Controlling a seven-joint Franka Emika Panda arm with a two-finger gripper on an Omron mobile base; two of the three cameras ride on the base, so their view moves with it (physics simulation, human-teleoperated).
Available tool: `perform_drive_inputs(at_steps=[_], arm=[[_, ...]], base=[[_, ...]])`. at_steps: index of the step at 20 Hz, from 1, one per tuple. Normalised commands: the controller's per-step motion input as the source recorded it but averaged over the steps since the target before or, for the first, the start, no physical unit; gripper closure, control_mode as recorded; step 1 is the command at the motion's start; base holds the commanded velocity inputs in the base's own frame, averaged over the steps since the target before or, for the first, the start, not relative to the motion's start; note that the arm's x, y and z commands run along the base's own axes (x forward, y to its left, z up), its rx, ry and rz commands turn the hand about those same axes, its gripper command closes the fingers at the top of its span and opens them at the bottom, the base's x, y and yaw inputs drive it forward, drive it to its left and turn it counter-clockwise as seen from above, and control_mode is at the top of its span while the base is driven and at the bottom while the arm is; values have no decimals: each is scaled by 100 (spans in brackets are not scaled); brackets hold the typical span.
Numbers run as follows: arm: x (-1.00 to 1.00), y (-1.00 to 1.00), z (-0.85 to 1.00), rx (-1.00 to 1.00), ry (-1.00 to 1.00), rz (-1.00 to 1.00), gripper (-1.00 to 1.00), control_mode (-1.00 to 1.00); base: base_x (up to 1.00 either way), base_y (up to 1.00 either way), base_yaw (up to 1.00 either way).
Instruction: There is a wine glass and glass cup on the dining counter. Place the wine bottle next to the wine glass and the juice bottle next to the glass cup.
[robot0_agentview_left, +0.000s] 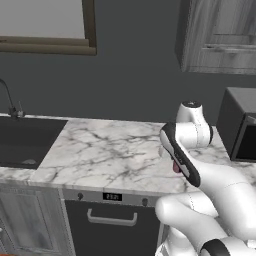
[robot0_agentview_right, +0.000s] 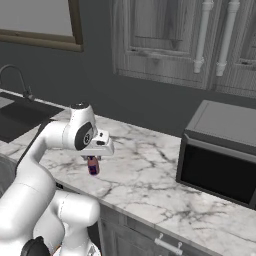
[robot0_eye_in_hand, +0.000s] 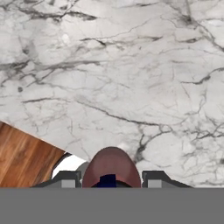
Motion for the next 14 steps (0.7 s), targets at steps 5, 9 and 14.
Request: perform_drive_inputs(at_steps=[5, 9, 14], arm=[[-2, 0, 17, 3, 0, 0, 100, -100], [0, 2, 4, 2, 0, -1, 100, -100], [0, 0, 0, 0, 0, -1, 100, -100]], base=[[0, 0, 0], [0, 0, 0], [0, 0, 0]])
